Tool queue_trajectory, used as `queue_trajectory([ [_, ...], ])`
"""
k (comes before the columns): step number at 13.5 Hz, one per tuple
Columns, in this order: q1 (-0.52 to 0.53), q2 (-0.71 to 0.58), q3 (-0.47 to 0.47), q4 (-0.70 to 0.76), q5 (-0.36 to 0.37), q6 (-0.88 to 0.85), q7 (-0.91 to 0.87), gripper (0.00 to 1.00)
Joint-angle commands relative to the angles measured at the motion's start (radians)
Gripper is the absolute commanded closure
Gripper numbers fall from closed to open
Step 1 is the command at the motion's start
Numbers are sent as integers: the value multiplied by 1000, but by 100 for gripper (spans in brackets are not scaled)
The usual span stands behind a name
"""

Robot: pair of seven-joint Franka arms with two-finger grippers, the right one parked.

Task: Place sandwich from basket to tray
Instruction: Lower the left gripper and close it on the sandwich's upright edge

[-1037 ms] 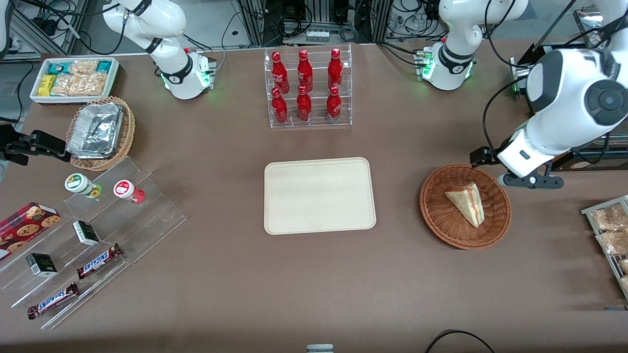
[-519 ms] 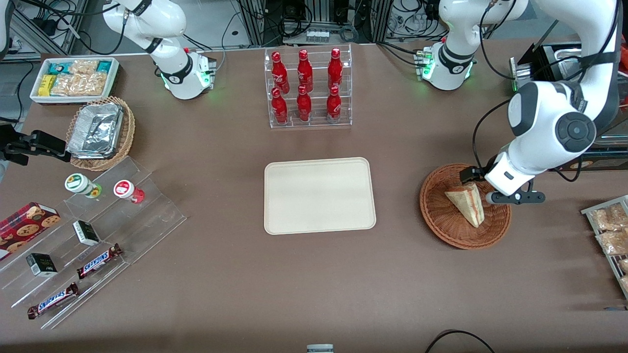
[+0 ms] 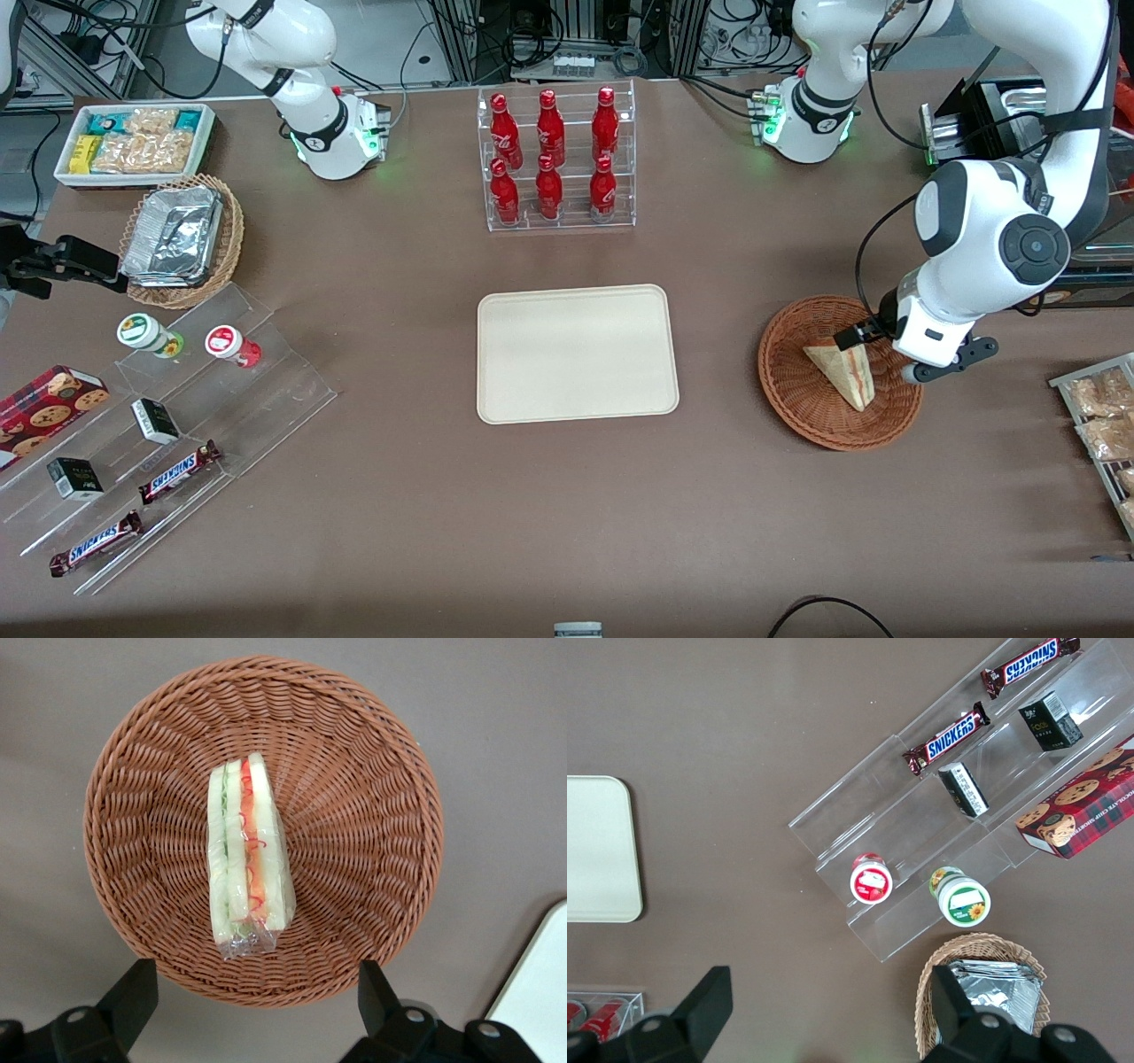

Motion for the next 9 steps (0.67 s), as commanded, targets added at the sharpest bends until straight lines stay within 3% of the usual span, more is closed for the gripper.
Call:
queue_trajectory([
  [1,9,-2,-7,-44,2,60,-79,0],
  [9,46,-2,-7,-127,6,192,-67,0],
])
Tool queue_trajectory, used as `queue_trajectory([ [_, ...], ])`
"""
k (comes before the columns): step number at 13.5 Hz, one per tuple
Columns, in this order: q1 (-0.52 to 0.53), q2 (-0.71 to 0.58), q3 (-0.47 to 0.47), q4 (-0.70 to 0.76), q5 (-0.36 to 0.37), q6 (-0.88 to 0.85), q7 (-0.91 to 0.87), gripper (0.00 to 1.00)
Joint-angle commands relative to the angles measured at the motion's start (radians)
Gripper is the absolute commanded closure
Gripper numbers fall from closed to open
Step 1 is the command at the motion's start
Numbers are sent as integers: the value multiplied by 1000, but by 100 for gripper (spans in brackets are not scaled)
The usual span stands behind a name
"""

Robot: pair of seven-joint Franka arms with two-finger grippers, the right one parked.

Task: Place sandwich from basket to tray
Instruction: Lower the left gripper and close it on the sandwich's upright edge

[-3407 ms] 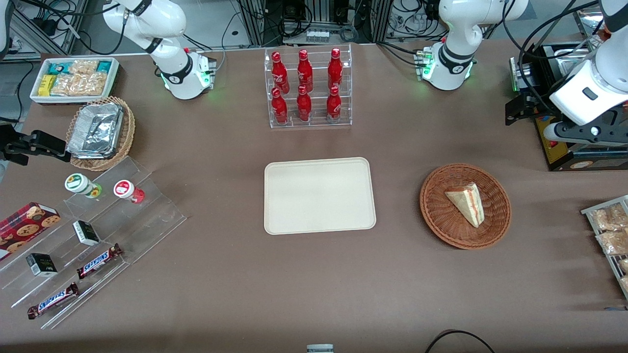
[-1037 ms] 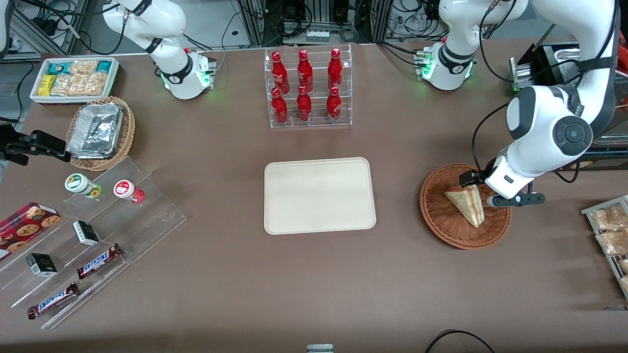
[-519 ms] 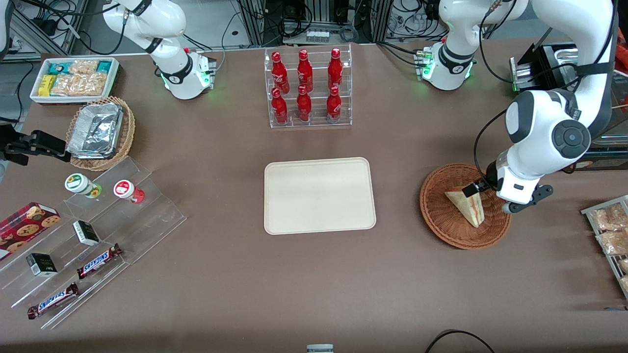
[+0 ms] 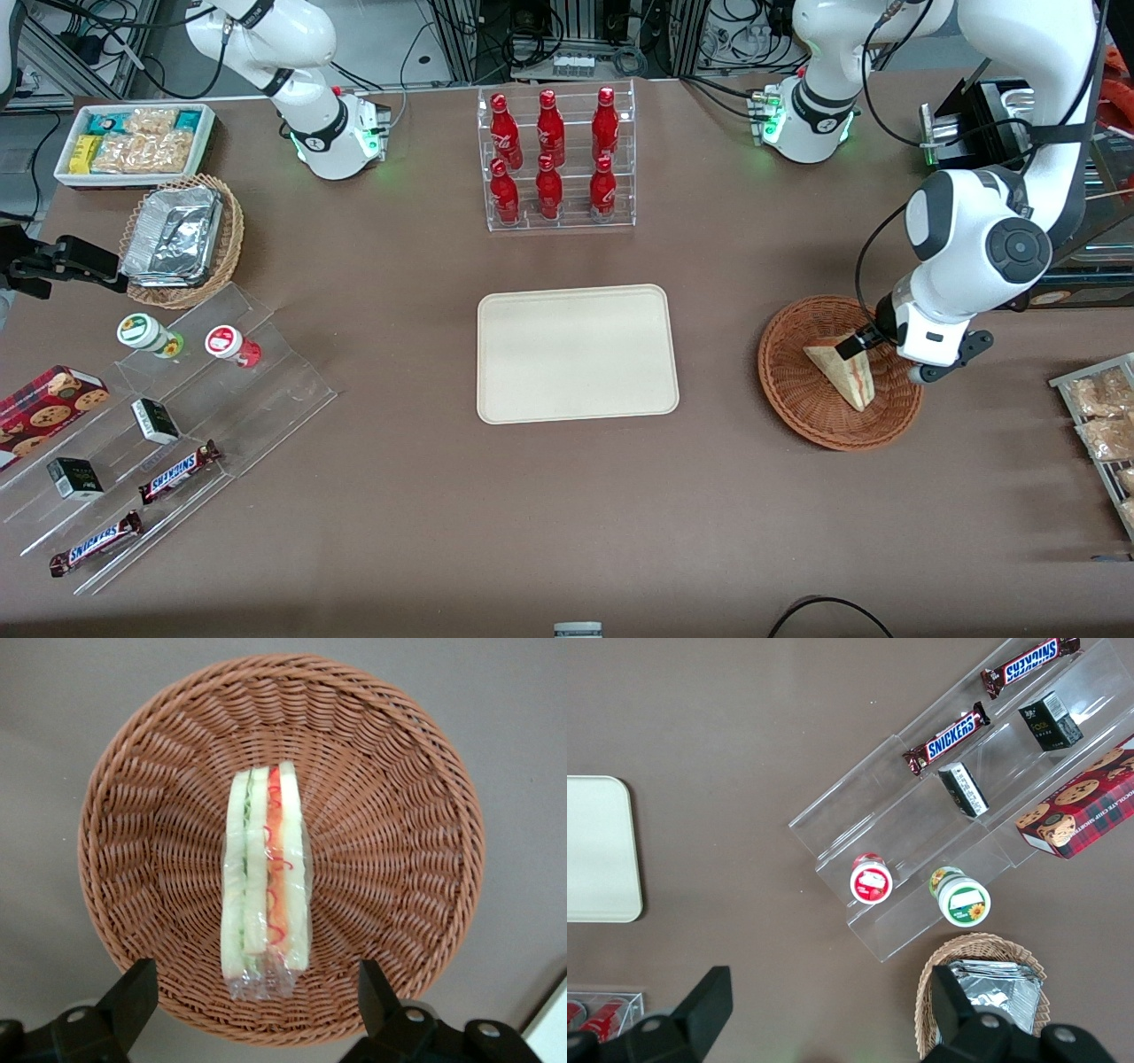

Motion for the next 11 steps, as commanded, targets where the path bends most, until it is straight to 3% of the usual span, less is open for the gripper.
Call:
queue_trajectory([
  [1,16,-7,-9,-38,6,61,-4,0],
  [11,13,58,-11,-108,-4,213,-20,0],
])
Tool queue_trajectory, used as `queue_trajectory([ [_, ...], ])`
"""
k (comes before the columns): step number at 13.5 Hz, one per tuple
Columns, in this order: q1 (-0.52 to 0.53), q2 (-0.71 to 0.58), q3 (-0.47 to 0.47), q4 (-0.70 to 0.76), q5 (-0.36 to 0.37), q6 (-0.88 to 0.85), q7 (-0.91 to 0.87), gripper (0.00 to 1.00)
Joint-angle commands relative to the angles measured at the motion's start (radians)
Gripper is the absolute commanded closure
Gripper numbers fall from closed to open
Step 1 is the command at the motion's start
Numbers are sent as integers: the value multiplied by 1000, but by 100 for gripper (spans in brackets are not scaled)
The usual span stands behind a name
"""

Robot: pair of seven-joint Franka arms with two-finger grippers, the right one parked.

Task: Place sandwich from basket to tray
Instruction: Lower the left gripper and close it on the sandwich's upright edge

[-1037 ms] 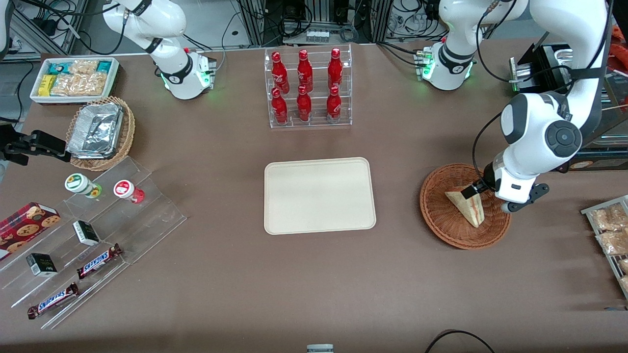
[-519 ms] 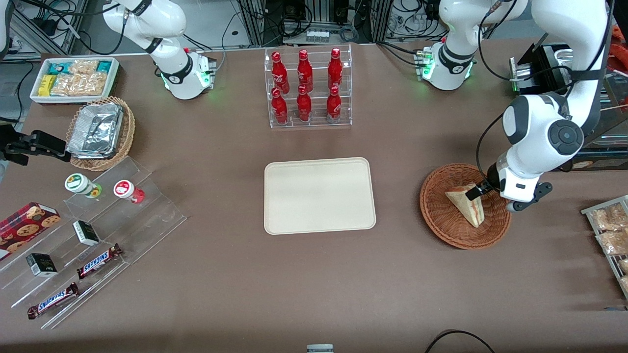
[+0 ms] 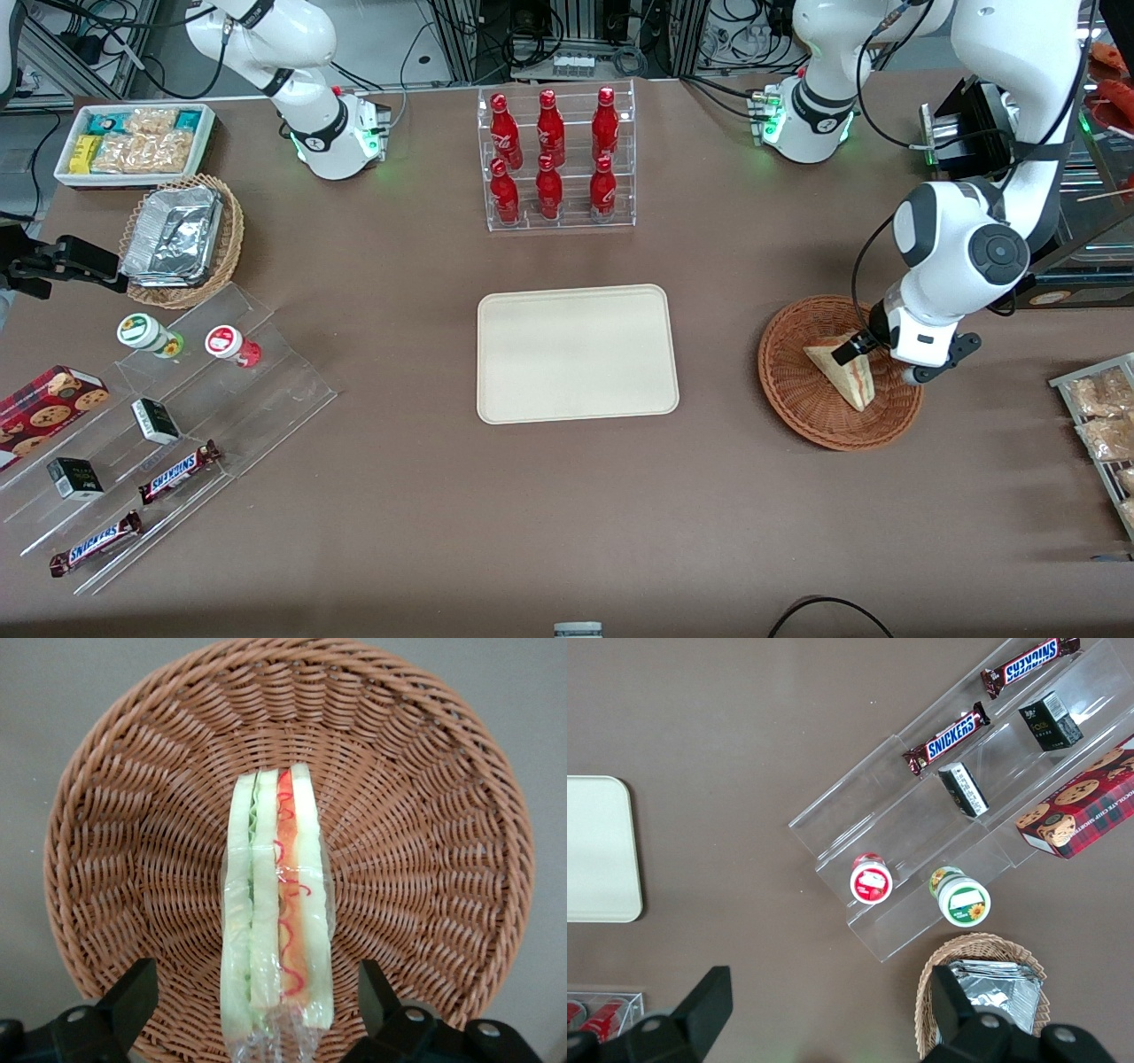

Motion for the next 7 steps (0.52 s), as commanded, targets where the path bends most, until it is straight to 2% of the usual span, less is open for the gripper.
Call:
queue_trajectory([
  [1,7,9,-9,-30,-6,53,-18,0],
  [2,7,12,-9,-33,-7,59,-18,0],
  [3,7,14,-9,-34,-9,61,-19,15],
  [5,7,14,-9,-36,-9,61,-21,85],
  [6,7,14,-9,-34,-9,58,-21,100],
  [7,7,12,-9,-33,-9,53,-21,100],
])
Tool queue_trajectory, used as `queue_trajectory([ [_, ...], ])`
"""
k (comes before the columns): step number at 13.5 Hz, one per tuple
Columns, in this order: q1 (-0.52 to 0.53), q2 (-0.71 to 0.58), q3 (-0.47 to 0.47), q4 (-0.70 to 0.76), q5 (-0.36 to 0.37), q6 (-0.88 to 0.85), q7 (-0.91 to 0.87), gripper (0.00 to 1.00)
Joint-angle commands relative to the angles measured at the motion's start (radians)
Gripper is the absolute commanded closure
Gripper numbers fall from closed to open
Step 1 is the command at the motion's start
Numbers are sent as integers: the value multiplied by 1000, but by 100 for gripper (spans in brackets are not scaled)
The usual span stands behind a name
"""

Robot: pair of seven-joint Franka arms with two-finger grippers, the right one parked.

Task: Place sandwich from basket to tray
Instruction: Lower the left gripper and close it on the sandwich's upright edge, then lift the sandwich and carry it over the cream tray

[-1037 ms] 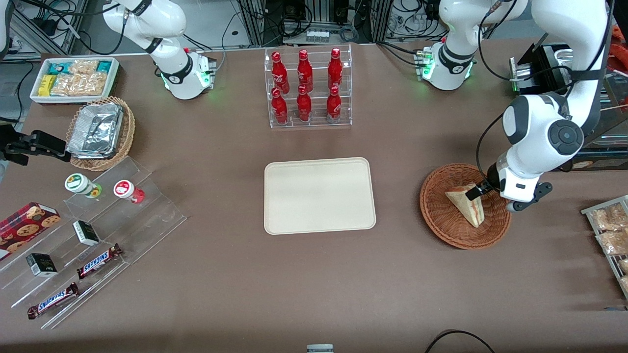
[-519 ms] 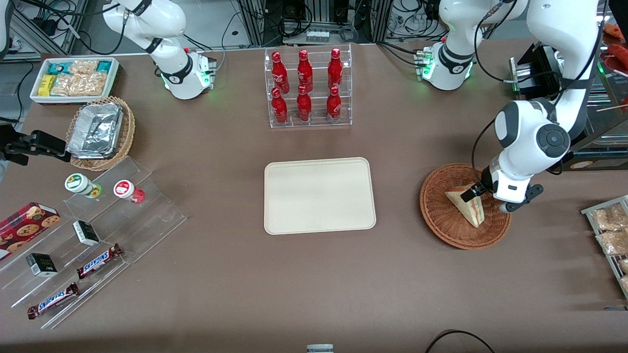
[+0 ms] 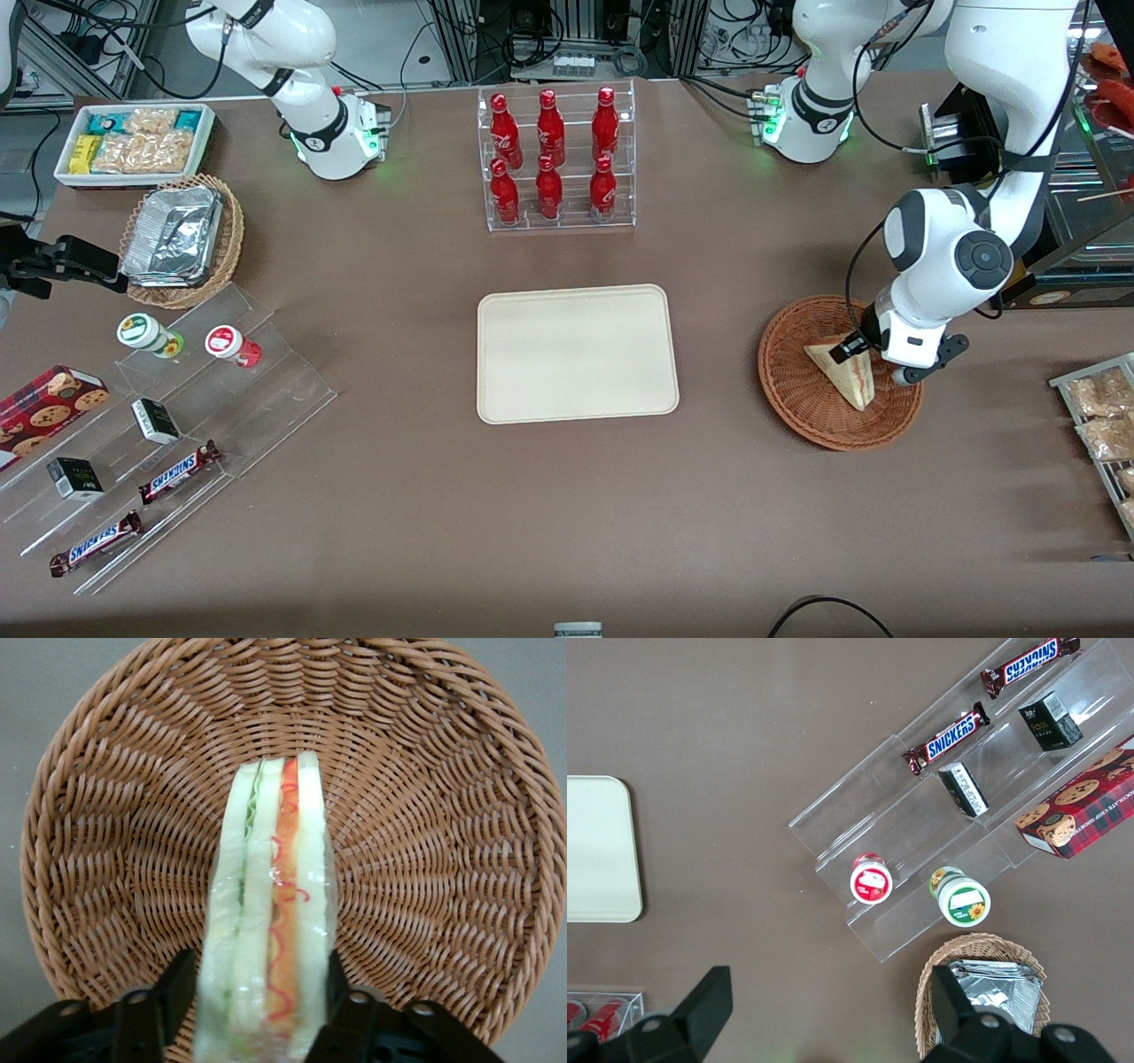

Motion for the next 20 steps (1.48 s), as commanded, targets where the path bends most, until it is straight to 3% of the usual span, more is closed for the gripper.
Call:
queue_trajectory([
  [1,5,-13,-9,-13,-8,10,-18,100],
  [10,-39,-67,-47,139,9,-252,-19,100],
  [13,-116,-53,-49,228,67,-386,-18,100],
  [20,-359,2,-53,323,58,-412,-30,100],
])
